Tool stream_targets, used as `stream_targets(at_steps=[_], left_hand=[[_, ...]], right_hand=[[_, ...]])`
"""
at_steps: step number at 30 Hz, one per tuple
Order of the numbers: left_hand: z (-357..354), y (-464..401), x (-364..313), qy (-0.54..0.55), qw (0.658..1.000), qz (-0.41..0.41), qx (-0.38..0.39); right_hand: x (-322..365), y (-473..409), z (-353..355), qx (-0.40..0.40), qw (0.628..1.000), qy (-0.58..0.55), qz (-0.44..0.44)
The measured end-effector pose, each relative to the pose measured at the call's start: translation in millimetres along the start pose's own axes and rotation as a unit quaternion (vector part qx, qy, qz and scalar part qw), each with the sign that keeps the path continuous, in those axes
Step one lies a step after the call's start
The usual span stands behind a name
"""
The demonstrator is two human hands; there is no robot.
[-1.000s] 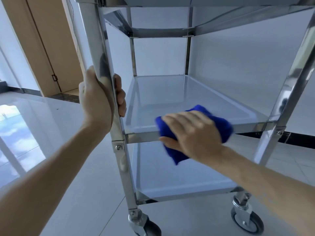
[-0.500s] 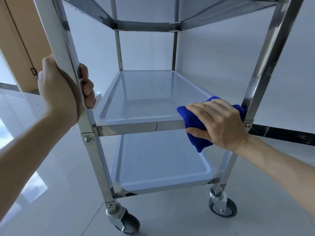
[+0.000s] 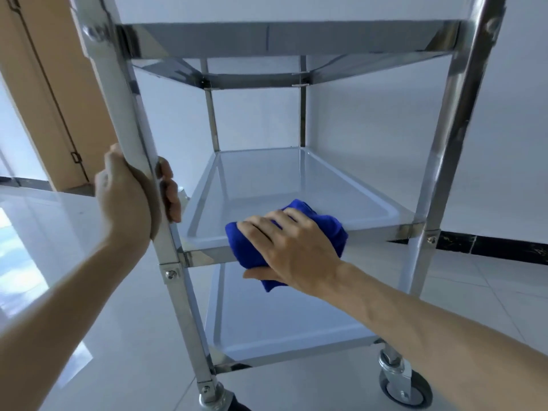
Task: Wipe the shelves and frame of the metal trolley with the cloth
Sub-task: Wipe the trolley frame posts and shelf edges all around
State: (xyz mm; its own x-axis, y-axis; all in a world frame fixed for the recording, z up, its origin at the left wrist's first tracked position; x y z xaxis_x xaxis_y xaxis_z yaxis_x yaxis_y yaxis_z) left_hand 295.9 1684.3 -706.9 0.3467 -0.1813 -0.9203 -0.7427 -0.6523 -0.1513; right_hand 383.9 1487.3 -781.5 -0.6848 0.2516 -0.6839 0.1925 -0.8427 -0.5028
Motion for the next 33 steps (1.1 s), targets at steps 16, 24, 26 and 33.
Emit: stream_targets(at_steps=[16,24,26,33], left_hand=[[-22,19,-66,-0.085,0.97,-0.224,0.04],[-26,16,-83,-0.117,0.959,-0.256,0.03],[-32,19,-88,-0.117,0.953,-0.273,0.055],[-33,14,-90,-0.065,0.95,-0.283,0.116]], right_hand=[[-55,-32,72,-0.317,0.729,-0.471,-0.382],[-130,-98,207,-0.524,0.782,-0.169,-0.291],[-137,-121,216,-0.493,0.823,-0.075,-0.27],[-98,-178,128,-0.124,0.967,0.04,-0.217]])
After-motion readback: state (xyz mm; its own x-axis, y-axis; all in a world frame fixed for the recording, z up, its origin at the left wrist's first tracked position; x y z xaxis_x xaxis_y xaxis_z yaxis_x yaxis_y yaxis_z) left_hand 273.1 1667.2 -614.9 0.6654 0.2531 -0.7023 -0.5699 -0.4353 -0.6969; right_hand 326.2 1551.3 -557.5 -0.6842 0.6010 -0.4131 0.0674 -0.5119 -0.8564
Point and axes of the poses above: each hand's wrist, its own y-axis away from the middle knuckle, its own z-axis out of the back of the hand, x = y × z, the point moved 3 cm from there along -y, towards the middle knuckle, and after that the axes turned 15 degrees about z, right-handed, at the moved point
